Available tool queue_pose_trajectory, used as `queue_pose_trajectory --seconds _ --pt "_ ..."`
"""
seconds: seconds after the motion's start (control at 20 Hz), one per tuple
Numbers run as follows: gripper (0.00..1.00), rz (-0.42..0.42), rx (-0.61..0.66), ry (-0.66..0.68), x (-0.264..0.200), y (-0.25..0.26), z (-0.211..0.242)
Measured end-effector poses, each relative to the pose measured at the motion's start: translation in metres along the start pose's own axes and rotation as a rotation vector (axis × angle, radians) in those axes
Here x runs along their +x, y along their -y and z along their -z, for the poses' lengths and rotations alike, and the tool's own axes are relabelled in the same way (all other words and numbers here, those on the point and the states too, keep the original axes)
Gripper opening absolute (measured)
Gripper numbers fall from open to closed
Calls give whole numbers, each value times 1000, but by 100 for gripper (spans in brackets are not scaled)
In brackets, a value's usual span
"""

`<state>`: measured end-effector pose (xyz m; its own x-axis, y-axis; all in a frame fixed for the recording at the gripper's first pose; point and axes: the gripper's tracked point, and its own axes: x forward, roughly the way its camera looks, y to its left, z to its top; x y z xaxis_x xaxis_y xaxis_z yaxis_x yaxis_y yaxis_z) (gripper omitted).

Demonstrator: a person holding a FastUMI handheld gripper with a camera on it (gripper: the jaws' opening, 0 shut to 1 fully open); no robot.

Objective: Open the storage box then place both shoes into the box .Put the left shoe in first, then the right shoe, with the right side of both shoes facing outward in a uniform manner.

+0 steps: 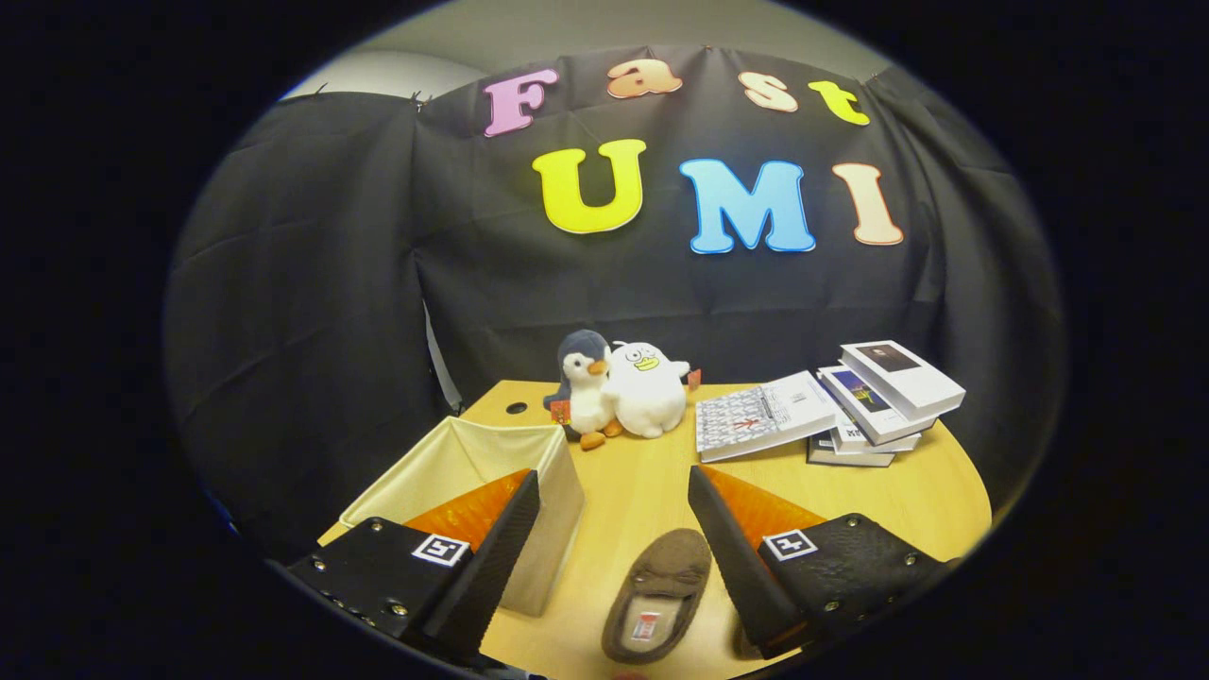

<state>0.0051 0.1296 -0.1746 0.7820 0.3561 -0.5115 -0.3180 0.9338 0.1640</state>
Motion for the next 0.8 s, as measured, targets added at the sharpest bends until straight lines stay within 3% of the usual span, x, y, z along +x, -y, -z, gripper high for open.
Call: queue_pose_trajectory --seconds 0.8 --pt "98 38 -105 -287 29 54 127"
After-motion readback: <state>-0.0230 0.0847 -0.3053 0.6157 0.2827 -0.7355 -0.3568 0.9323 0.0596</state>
